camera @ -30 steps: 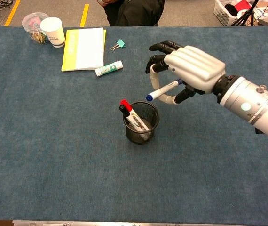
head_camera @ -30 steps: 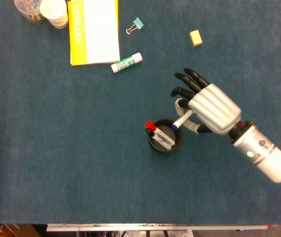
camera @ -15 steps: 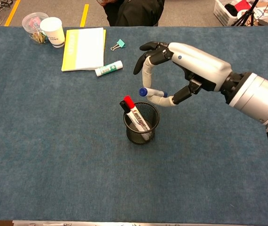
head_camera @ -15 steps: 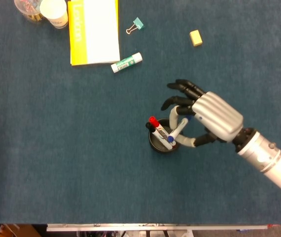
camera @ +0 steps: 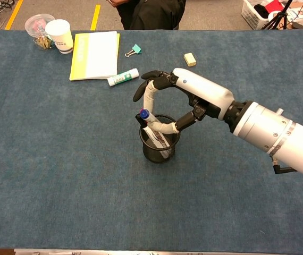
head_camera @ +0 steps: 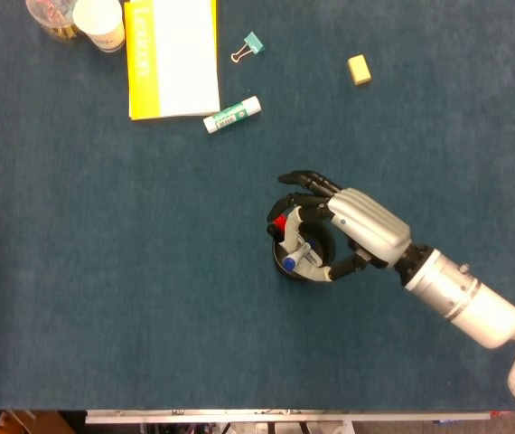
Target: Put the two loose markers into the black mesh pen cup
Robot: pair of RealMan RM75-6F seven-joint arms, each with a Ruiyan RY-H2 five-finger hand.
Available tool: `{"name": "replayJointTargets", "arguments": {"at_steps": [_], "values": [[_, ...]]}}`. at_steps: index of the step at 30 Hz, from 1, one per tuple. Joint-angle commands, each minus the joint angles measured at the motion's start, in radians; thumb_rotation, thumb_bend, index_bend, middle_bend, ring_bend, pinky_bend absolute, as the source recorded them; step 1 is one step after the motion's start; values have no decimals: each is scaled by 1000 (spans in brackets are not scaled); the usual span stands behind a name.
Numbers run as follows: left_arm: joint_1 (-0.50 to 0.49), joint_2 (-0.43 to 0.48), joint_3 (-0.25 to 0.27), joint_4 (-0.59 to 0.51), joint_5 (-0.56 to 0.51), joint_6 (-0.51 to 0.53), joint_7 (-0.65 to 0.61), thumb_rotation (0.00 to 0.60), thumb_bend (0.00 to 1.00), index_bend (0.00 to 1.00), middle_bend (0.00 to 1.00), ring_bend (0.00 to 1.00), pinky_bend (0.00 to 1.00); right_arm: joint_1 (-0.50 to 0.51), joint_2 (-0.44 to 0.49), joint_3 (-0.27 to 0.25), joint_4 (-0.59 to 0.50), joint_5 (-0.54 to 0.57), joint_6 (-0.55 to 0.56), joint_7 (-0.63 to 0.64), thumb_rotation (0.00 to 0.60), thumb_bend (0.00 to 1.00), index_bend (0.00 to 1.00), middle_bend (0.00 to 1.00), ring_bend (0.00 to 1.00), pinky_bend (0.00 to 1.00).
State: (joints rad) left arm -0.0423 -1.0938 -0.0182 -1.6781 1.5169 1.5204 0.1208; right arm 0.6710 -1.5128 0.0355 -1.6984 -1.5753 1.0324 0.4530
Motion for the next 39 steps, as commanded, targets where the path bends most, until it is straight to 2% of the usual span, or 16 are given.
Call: {"name": "replayJointTargets", "arguments": {"at_steps": [1, 4, 7, 10, 13, 18, 21, 26, 33, 36, 39], "values": [[0, -1, 0, 1, -1, -2, 0, 600, 150, 182, 179, 176, 149, 3, -20, -7, 30, -7, -4, 30, 600, 264, 624, 350, 78, 0], [-1, -3, 1, 1, 0, -2, 1, 600, 149, 182, 178, 176, 149, 7, -25, -15, 51, -25, -4, 66, 600, 267, 601, 347, 78, 0], [-1, -5, 0, 3, 0, -2, 0, 600, 150, 182, 178, 176, 149, 10, -24, -27, 70, -50, 2, 95, 600, 273, 537, 322, 72, 0], [-2, -6, -1, 3, -1, -4, 1, 600, 150, 182, 178, 176, 149, 13, -21, -37, 83, -65, 4, 110, 600, 282, 391, 286, 57, 0], [-2, -9, 0, 6, -2, -4, 1, 600, 150, 182, 178, 176, 149, 11, -22, -41, 94, -73, 15, 118, 600, 284, 293, 260, 43, 0], [-4, -9, -1, 7, -4, -7, 0, 600, 149, 182, 178, 176, 149, 4, -5, -37, 96, -85, 48, 110, 600, 286, 247, 244, 33, 0], [-6, -8, -3, 10, -5, -10, -2, 600, 149, 182, 178, 176, 149, -8, 28, -32, 93, -94, 76, 25, 600, 287, 247, 244, 32, 0], [-14, -17, -7, 24, -12, -22, -7, 600, 150, 182, 178, 176, 149, -56, 116, -31, 59, -68, 119, -217, 600, 287, 277, 247, 32, 0], [-30, -43, -15, 57, -13, -37, -23, 600, 150, 182, 179, 176, 149, -160, 212, -30, -2, 69, 177, -634, 600, 287, 334, 261, 32, 0], [-35, -51, -17, 69, -12, -41, -29, 600, 149, 182, 179, 176, 149, -210, 226, -32, -21, 104, 236, -752, 600, 287, 334, 263, 32, 0], [-42, -59, -19, 78, -9, -44, -33, 600, 149, 182, 179, 176, 149, -256, 237, -35, -35, 118, 292, -792, 600, 287, 334, 264, 32, 0]]}}
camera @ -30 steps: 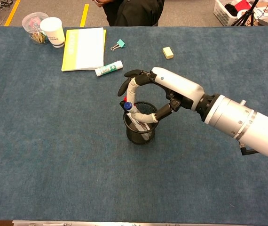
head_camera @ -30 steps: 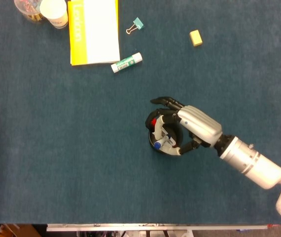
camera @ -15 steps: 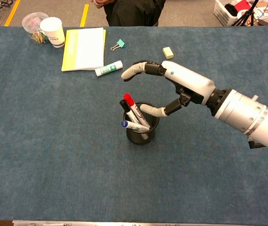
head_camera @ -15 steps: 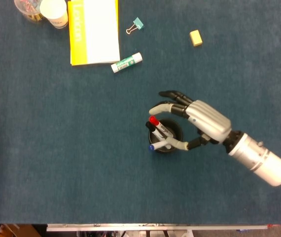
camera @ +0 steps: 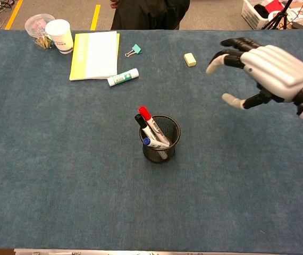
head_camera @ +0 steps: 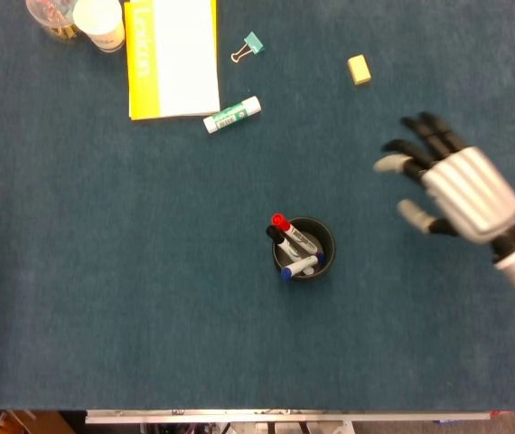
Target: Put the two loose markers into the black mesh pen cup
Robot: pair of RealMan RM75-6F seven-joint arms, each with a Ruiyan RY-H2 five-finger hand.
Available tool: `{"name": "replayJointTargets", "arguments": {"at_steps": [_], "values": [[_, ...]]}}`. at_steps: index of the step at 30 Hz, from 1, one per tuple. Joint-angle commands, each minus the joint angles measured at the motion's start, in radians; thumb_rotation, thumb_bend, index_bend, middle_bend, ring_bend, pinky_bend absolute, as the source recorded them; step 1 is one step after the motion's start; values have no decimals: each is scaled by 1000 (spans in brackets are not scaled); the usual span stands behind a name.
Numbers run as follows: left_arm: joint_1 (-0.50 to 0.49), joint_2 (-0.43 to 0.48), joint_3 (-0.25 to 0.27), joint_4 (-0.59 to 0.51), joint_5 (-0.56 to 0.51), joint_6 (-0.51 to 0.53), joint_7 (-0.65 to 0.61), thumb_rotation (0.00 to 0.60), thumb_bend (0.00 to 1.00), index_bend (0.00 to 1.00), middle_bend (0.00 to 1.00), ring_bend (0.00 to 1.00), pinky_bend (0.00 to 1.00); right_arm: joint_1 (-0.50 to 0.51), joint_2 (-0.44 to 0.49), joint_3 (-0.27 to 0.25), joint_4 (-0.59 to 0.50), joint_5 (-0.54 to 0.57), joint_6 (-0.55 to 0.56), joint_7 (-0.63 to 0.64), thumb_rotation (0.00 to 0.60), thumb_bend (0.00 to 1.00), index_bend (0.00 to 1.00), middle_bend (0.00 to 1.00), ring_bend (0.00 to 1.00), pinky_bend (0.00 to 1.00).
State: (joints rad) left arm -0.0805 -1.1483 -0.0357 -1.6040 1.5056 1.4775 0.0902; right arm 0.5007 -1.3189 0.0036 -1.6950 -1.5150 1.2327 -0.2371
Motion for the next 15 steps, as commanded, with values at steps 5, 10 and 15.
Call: {"name": "replayJointTargets", "arguments": {"at_steps": [5, 10, 15], "values": [[-15, -16, -6, 13, 9, -4, -10, 600, 149, 182, 179, 176, 149, -150, 64, -17, -32, 46, 167, -105, 600, 287, 334, 268, 32, 0], [-19, -25, -10, 20, 11, 0, -16, 600, 150, 182, 179, 176, 149, -214, 84, -16, -35, 34, 247, -84, 600, 287, 334, 269, 32, 0], [-24, -35, -9, 23, 17, 0, -18, 600, 150, 182, 179, 176, 149, -248, 100, -13, -45, 36, 270, -69, 600, 287, 334, 269, 32, 0]]}}
